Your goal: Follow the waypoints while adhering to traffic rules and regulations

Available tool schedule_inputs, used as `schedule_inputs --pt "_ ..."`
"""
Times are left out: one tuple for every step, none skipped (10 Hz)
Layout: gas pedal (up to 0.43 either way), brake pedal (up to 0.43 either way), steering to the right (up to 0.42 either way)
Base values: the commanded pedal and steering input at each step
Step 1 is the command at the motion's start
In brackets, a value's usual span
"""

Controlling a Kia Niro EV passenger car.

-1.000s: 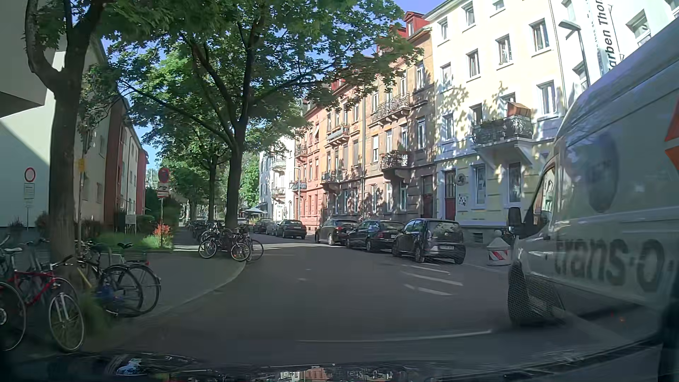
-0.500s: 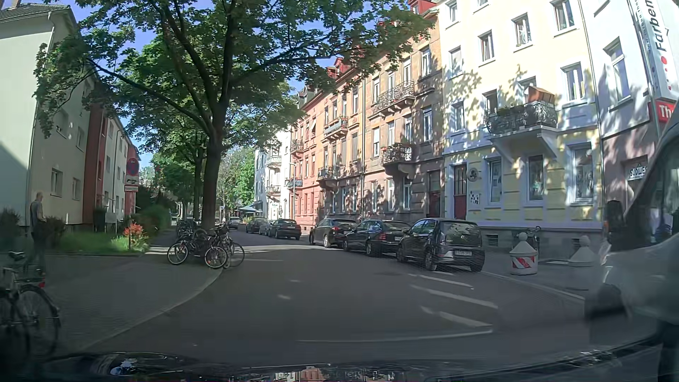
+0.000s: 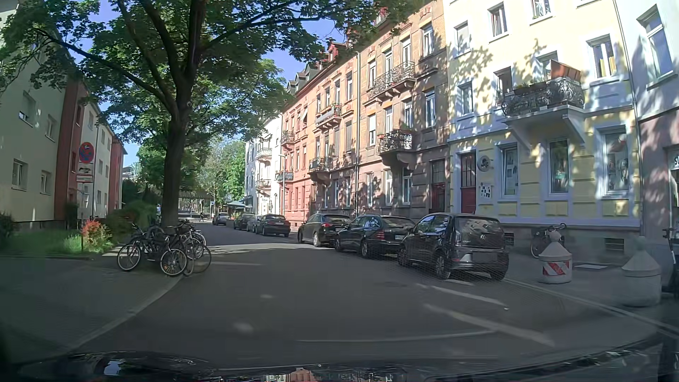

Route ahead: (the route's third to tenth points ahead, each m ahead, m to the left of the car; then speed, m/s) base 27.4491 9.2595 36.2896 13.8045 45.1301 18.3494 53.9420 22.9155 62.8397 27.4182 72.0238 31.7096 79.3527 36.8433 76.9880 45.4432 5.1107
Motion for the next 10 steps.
schedule_inputs --pt "0.098 0.000 0.015" --pt "0.098 0.000 0.008" --pt "0.098 0.000 0.000" --pt "0.098 0.000 -0.008" --pt "0.098 0.000 -0.014" --pt "0.098 0.000 -0.021" --pt "0.098 0.000 -0.035" --pt "0.098 0.000 -0.052" --pt "0.098 0.000 -0.072" --pt "0.098 0.000 -0.089"
